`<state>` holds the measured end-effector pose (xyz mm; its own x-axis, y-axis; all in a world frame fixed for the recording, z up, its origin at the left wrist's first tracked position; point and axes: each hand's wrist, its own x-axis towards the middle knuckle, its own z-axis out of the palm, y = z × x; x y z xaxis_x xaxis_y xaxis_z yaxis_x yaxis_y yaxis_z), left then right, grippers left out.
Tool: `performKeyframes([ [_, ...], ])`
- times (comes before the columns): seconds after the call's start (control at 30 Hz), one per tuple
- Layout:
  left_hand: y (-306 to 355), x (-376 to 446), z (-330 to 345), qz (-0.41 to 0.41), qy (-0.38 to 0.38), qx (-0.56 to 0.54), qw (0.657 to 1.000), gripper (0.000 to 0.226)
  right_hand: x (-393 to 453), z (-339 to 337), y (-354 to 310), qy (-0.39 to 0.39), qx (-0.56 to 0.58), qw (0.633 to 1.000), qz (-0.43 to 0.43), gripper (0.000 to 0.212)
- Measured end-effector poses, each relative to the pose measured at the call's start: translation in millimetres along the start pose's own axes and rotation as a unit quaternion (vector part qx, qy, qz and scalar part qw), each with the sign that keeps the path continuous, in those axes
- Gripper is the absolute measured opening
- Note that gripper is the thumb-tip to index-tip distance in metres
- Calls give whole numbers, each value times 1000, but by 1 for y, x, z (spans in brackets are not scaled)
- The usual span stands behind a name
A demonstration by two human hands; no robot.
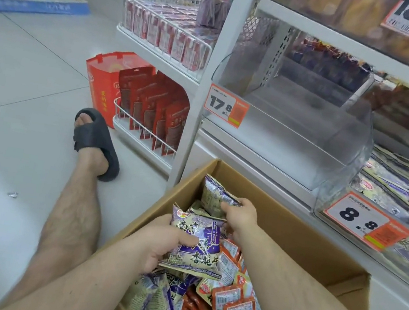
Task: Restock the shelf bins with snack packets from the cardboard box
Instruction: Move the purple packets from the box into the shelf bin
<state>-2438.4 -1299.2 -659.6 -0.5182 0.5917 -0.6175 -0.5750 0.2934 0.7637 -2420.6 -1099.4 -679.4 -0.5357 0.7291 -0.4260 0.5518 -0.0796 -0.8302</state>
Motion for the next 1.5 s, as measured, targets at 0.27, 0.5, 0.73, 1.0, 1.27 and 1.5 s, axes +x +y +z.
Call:
performKeyframes([
  [0.27, 8, -8, 9, 2, 15, -5, 1000, 30, -76, -70, -27, -36, -79, 976, -201, 18],
  [0.5, 19, -33, 52, -11, -80, -107, 991, 44, -152, -139, -5, -64, -279, 867, -407, 51],
  [0.73, 23, -70, 99, 33, -182, -92, 978, 56, -168, -167, 15, -51, -332, 823, -458, 57],
  [1.0, 34, -52, 129, 139, -100, 30, 985, 124, -194, -209, 7, -54, -406, 808, -423, 53],
  [1.27, 64, -62, 194, 314, -168, 325, 876, 78, -202, -267, -27, 25, -435, 837, -332, 118],
  [1.5, 76, -74, 249, 389, -264, 424, 774, 89, -197, -308, -21, -30, -379, 881, -283, 125],
])
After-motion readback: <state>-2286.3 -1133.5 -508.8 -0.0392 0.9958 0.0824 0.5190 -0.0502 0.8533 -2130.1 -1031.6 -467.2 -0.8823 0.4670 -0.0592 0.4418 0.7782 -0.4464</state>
